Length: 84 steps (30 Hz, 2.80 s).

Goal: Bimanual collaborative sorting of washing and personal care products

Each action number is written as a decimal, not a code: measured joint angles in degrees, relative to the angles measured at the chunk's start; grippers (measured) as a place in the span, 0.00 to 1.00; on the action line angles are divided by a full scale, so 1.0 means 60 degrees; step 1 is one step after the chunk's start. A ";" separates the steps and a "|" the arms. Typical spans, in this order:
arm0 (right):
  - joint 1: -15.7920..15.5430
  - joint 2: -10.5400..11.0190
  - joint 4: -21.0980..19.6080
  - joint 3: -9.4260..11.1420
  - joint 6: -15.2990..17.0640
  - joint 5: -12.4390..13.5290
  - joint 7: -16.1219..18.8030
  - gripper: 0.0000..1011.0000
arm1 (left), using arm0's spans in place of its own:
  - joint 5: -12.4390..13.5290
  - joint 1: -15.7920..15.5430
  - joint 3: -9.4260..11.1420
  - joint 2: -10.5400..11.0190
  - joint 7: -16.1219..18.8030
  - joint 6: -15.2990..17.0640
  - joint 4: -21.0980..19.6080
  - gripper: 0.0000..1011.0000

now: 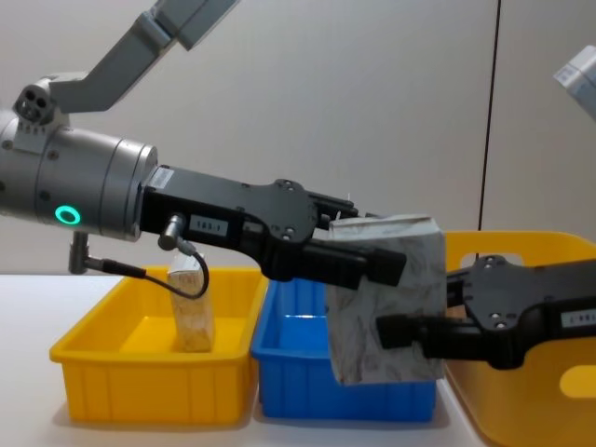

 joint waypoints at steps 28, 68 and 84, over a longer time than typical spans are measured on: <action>-0.0807 0.0254 -0.0549 0.0492 -0.0413 0.0291 -0.1178 0.30 | -0.0184 0.0088 -0.0104 0.0141 0.0114 -0.0110 -0.0154 0.99; -0.3145 -0.0222 -0.2365 0.2579 -0.0495 -0.0270 -0.6417 0.30 | -0.0331 0.1422 -0.1140 0.1162 0.3771 0.1913 -0.2327 0.99; -0.2751 -0.1330 -0.2648 0.2826 0.1602 -0.0712 -0.8640 0.30 | -0.0352 0.1528 -0.1242 0.1212 0.4195 0.2167 -0.2481 0.99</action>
